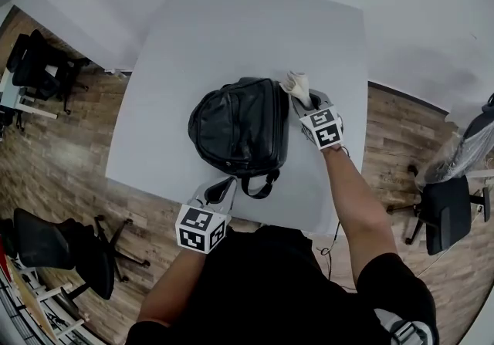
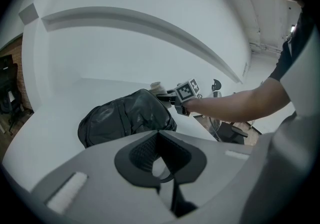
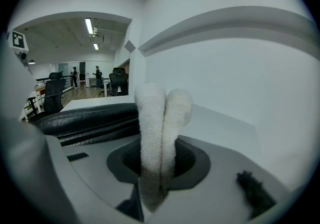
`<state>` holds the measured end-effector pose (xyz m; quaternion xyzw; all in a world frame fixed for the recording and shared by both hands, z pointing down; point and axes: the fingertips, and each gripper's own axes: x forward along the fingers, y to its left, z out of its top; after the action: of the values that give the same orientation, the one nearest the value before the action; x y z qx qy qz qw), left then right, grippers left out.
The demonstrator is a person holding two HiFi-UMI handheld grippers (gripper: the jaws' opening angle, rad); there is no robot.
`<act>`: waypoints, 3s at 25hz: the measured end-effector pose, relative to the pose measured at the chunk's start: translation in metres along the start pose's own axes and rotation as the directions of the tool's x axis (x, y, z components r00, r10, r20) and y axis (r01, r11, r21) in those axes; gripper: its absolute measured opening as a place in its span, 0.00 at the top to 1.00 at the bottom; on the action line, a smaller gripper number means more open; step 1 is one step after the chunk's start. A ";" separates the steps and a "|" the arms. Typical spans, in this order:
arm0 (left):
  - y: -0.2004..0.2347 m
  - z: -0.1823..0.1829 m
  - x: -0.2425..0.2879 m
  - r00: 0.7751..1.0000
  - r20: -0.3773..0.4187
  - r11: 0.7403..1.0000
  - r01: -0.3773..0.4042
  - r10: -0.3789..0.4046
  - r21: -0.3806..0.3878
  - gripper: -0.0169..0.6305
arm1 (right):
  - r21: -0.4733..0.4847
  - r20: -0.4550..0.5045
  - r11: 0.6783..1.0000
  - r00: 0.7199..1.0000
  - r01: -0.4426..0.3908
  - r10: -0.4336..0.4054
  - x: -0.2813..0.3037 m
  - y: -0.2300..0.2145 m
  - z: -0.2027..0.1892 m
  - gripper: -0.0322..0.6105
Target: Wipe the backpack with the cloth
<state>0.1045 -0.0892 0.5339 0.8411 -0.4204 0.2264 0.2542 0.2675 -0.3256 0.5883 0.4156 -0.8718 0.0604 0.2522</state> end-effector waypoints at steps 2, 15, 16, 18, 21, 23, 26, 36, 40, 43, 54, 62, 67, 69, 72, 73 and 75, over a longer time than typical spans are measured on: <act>0.000 0.001 0.000 1.000 0.000 1.000 0.005 -0.005 0.003 0.96 | 0.003 0.000 1.000 1.000 -0.004 0.004 -0.005 0.005 -0.004 0.81; 0.000 0.004 -0.004 0.999 0.029 1.000 0.017 -0.018 0.020 0.96 | 0.028 0.015 1.000 1.000 -0.009 0.009 -0.029 0.034 -0.012 0.81; 0.000 0.005 -0.005 0.999 0.033 1.000 0.016 -0.017 0.021 0.96 | 0.033 0.018 0.999 1.000 -0.010 0.010 -0.030 0.035 -0.012 0.81; 0.000 0.007 -0.005 0.999 0.043 1.000 0.014 -0.015 0.021 0.96 | 0.041 0.025 0.999 1.000 -0.013 0.012 -0.034 0.039 -0.012 0.81; -0.001 0.009 -0.006 0.999 0.051 1.000 0.019 -0.020 0.017 0.96 | 0.050 0.035 0.999 0.999 -0.013 0.012 -0.041 0.045 -0.012 0.81; -0.002 0.009 -0.006 0.998 0.054 1.000 0.029 -0.029 0.003 0.96 | 0.049 0.036 0.999 0.999 -0.014 0.012 -0.045 0.050 -0.014 0.81; -0.009 0.005 -0.005 0.997 0.053 0.998 0.054 -0.053 -0.027 0.96 | 0.046 0.031 0.999 0.999 -0.012 0.011 -0.052 0.056 -0.018 0.81; -0.017 0.000 -0.001 0.995 0.040 0.993 0.093 -0.090 -0.075 0.96 | 0.058 0.020 0.998 1.000 -0.015 0.014 -0.072 0.074 -0.034 0.81; -0.016 0.000 -0.001 0.995 0.043 0.992 0.093 -0.090 -0.084 0.96 | 0.081 0.027 0.996 0.999 -0.024 0.021 -0.080 0.086 -0.038 0.81; -0.014 0.001 0.000 0.995 0.056 0.993 0.088 -0.084 -0.084 0.96 | 0.090 0.033 0.995 0.999 -0.033 0.030 -0.084 0.096 -0.039 0.81; -0.013 -0.005 -0.007 0.996 0.059 0.997 0.071 -0.069 -0.029 0.96 | 0.153 0.031 0.988 0.999 -0.027 0.023 -0.105 0.121 -0.050 0.81; -0.012 0.000 -0.012 0.995 0.079 0.996 0.072 -0.067 -0.058 0.96 | 0.157 0.012 0.986 0.998 -0.057 0.056 -0.120 0.141 -0.062 0.81; -0.014 -0.005 -0.015 0.995 0.083 0.996 0.059 -0.054 -0.064 0.96 | 0.164 0.014 0.983 0.997 -0.079 0.078 -0.124 0.155 -0.069 0.81; -0.015 -0.008 -0.018 0.996 0.082 0.996 0.053 -0.047 -0.066 0.96 | 0.170 0.016 0.982 0.996 -0.087 0.085 -0.125 0.159 -0.071 0.81; -0.017 -0.010 -0.023 0.996 0.083 0.997 0.041 -0.036 -0.065 0.96 | 0.179 0.019 0.979 0.995 -0.096 0.094 -0.127 0.163 -0.072 0.81; -0.017 -0.011 -0.025 0.996 0.084 0.997 0.037 -0.031 -0.066 0.96 | 0.183 0.021 0.978 0.995 -0.098 0.096 -0.128 0.164 -0.072 0.81; -0.017 -0.013 -0.028 0.996 0.084 0.997 0.029 -0.023 -0.069 0.96 | 0.194 0.024 0.976 0.995 -0.101 0.098 -0.130 0.165 -0.074 0.81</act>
<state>0.1010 -0.0558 0.5238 0.8457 -0.4274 0.1731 0.2686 0.2399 -0.1049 0.6054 0.3947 -0.8832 0.1548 0.2005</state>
